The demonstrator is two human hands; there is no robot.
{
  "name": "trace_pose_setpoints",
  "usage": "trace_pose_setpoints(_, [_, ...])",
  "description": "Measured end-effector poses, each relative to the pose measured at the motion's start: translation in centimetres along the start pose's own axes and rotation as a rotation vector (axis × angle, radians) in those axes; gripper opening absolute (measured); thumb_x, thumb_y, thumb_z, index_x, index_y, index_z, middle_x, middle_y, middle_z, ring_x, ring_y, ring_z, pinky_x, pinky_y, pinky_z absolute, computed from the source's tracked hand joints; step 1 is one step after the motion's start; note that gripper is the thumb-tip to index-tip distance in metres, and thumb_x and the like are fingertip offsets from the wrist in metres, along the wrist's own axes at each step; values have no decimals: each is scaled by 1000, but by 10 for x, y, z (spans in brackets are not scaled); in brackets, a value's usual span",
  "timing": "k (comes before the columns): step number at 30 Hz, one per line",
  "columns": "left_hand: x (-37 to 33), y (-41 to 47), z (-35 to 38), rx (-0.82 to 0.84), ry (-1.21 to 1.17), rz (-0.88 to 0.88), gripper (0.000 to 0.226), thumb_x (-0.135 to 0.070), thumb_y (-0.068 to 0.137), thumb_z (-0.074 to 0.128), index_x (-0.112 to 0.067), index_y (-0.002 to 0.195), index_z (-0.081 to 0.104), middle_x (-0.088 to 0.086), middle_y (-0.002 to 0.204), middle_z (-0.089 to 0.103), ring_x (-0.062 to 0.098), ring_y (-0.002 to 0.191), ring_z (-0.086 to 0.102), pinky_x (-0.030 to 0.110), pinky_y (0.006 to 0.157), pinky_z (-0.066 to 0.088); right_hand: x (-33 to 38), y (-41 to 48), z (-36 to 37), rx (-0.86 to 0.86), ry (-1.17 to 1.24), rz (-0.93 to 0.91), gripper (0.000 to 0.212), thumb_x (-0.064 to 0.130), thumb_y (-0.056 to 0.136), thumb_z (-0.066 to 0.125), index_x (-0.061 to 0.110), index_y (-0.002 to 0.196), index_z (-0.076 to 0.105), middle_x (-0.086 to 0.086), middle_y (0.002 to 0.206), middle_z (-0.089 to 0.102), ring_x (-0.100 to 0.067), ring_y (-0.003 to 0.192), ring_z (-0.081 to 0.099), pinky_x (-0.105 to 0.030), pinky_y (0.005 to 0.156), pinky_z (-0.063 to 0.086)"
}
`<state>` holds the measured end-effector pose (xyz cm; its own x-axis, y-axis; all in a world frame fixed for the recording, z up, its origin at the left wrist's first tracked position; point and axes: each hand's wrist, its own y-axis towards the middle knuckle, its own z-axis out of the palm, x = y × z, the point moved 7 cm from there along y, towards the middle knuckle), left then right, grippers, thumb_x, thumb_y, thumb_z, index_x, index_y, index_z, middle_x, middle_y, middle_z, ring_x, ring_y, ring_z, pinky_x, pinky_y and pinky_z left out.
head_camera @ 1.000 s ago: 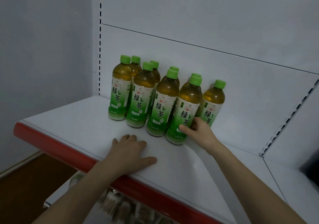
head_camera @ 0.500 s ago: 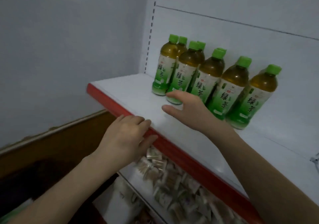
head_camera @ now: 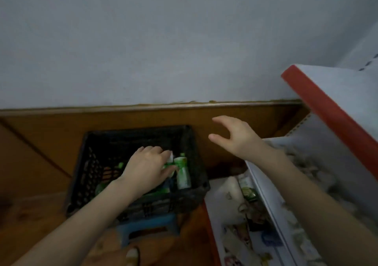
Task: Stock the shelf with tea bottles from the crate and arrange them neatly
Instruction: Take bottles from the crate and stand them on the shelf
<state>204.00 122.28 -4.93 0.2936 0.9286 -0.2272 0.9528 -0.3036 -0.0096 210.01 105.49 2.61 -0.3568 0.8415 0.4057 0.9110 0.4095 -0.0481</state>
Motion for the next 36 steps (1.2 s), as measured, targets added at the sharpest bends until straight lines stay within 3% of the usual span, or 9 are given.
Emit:
trace_pose_setpoints(5, [107, -34, 45, 173, -2, -161, 50, -47, 92, 42, -16, 131, 48, 5, 119, 60, 23, 114, 53, 35, 97, 43, 21, 52, 106, 258, 91, 46, 56, 31, 91, 53, 12, 140, 32, -5, 146, 38, -18, 135, 33, -25, 105, 30])
trace_pose_setpoints(9, [160, -50, 81, 298, 13, -209, 51, -46, 94, 39, -16, 135, 42, 5, 121, 56, 22, 112, 53, 30, 93, 42, 16, 72, 176, 383, 88, 154, 61, 33, 91, 53, 15, 143, 28, -4, 148, 35, -20, 135, 33, -30, 106, 33])
trace_pose_setpoints(14, [193, -51, 130, 409, -58, -279, 51, -44, 93, 43, -14, 134, 42, 9, 120, 54, 27, 111, 52, 33, 90, 44, -3, 83, 243, 443, 103, 261, 60, 28, 89, 57, 9, 140, 31, -10, 139, 45, -23, 125, 45, -28, 96, 39])
trace_pose_setpoints(17, [205, -45, 163, 473, -83, -310, 49, -44, 93, 43, -14, 132, 43, 10, 121, 53, 28, 113, 51, 35, 88, 43, -19, 92, 279, 492, 83, 309, 66, 31, 88, 58, 9, 142, 28, -12, 137, 48, -26, 122, 49, -35, 97, 44])
trace_pose_setpoints(23, [237, -36, 236, 609, -152, -423, 56, -41, 91, 48, -17, 139, 31, 12, 135, 43, 31, 122, 43, 38, 96, 43, -40, 138, 350, 531, 15, 248, 64, 31, 84, 63, 11, 138, 33, -14, 128, 53, -31, 114, 54, -41, 90, 48])
trace_pose_setpoints(30, [262, -13, 297, 688, -218, -479, 76, -44, 86, 57, -17, 145, 19, 14, 149, 25, 31, 136, 25, 40, 108, 29, -53, 182, 420, 584, -53, 169, 79, 35, 82, 64, 11, 144, 21, -15, 145, 36, -32, 132, 36, -40, 104, 37])
trace_pose_setpoints(36, [276, -9, 335, 834, -225, -464, 77, -29, 80, 69, -20, 143, 25, 13, 144, 32, 32, 133, 27, 40, 105, 27, -62, 198, 446, 516, -73, 106, 69, 31, 78, 69, 9, 135, 36, -18, 130, 50, -34, 119, 47, -39, 93, 42])
